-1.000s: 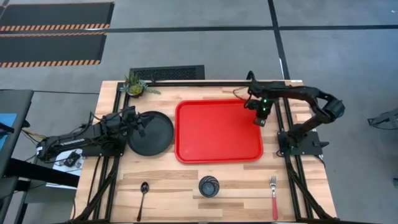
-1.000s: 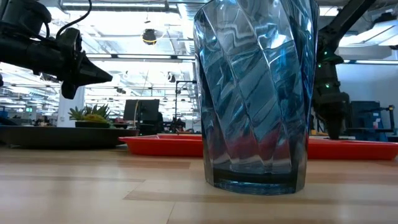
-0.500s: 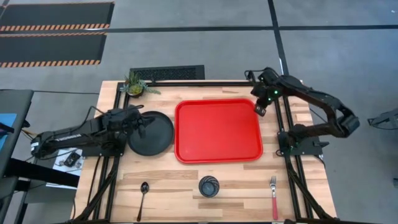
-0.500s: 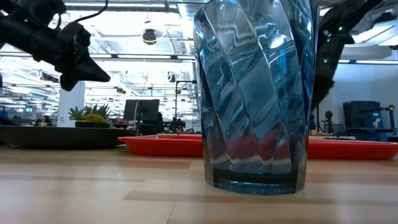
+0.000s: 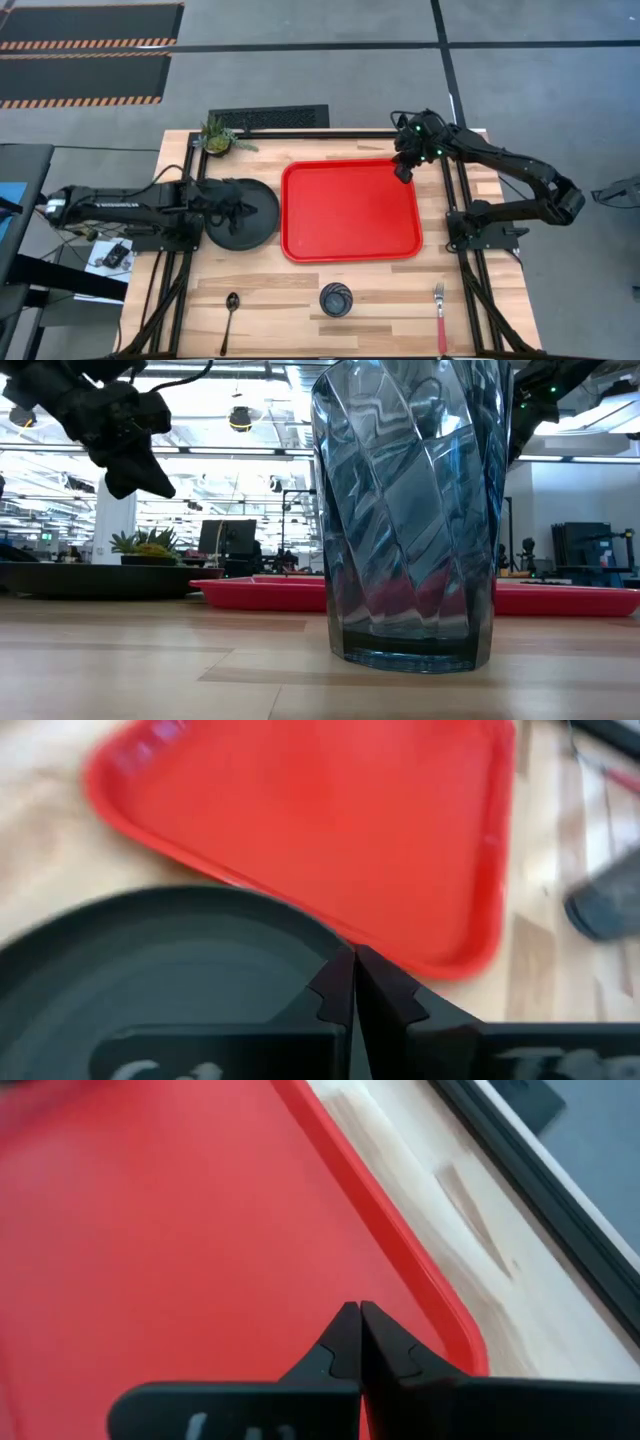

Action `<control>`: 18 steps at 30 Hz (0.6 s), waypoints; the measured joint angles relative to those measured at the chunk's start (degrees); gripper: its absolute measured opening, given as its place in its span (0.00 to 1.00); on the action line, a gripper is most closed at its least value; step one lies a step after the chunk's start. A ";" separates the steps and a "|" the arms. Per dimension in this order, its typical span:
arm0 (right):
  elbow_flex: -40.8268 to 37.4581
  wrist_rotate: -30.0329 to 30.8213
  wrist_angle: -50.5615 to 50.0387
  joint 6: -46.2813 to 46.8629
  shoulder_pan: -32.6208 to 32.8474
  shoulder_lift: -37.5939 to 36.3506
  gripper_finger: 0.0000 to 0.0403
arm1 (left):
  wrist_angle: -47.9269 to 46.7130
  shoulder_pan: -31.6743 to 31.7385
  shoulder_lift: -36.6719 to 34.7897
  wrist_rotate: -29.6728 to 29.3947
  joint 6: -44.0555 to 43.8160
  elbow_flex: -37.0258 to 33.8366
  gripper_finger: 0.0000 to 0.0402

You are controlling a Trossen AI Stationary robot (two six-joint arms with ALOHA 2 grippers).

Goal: Pick and place plate/cup/fork/spoon on tray
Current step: Put the black plate in the center of the red serving tray

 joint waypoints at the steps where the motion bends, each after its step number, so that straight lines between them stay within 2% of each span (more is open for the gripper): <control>1: 0.00 -0.89 1.29 0.47 0.45 0.00 0.03 | -0.14 -1.54 1.17 -0.03 -0.38 0.57 0.00; 6: -0.02 -8.30 9.45 2.97 1.80 0.00 0.03 | -0.25 -9.24 6.89 -3.04 -5.74 2.44 0.00; 11: -0.02 -9.55 14.64 3.59 2.62 0.00 0.01 | -1.14 -16.01 12.41 -9.48 -15.55 4.35 0.01; 18: -0.04 -10.47 15.32 0.64 2.72 0.00 0.03 | -2.20 -21.17 22.46 -10.94 -19.77 9.90 0.19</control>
